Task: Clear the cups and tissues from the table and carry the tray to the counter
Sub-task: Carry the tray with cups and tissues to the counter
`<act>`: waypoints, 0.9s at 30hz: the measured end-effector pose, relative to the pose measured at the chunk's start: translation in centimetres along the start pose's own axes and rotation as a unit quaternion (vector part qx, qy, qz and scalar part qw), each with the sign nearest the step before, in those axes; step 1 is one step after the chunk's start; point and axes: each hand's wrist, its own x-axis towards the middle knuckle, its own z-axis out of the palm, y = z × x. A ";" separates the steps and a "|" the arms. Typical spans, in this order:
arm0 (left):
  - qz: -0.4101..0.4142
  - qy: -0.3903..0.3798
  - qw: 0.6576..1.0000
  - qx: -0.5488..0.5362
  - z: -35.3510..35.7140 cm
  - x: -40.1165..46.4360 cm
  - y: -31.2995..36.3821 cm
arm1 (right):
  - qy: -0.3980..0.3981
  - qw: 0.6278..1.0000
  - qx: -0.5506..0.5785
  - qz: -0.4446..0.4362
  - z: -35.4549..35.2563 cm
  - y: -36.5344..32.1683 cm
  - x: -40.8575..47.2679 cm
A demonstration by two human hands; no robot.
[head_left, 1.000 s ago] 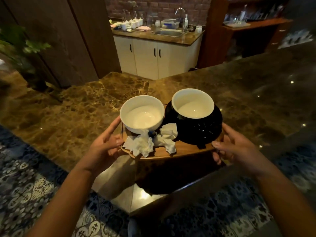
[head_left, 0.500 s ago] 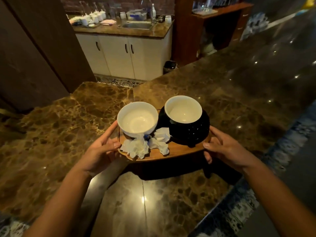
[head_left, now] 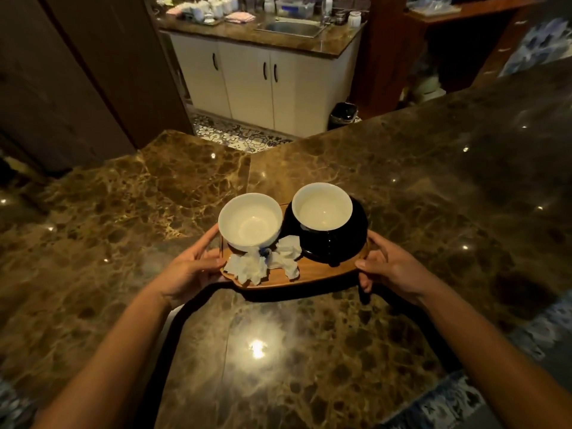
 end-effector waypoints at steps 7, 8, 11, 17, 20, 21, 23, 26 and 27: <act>-0.024 0.025 0.999 0.024 -0.6 2.0 -0.3 | -0.002 0.999 -0.009 0.040 -0.7 0.2 3.2; -0.028 0.025 0.999 0.029 -0.6 2.1 -0.2 | 0.002 0.999 -0.006 0.043 -0.7 0.3 3.4; -0.051 0.023 0.997 0.057 -0.5 2.2 0.3 | 0.008 0.999 0.004 0.052 -0.8 0.5 3.9; -0.075 -0.020 0.984 0.162 -1.1 2.6 1.4 | 0.006 0.997 0.014 0.081 -1.1 0.4 4.9; -0.077 -0.031 0.981 0.178 -1.2 2.8 1.7 | 0.009 0.996 0.017 0.089 -1.1 0.4 5.0; -0.077 -0.036 0.979 0.184 -1.4 2.9 1.7 | 0.010 0.996 0.018 0.090 -1.1 0.4 5.0; -0.076 -0.040 0.976 0.201 -1.7 3.1 1.6 | 0.012 0.996 0.019 0.089 -1.0 0.4 5.1; -0.070 -0.035 0.971 0.228 -2.0 3.4 1.5 | 0.020 0.996 0.016 0.087 -0.7 0.5 5.1; -0.068 -0.032 0.970 0.233 -2.1 3.5 1.5 | 0.022 0.996 0.017 0.088 -0.7 0.5 5.1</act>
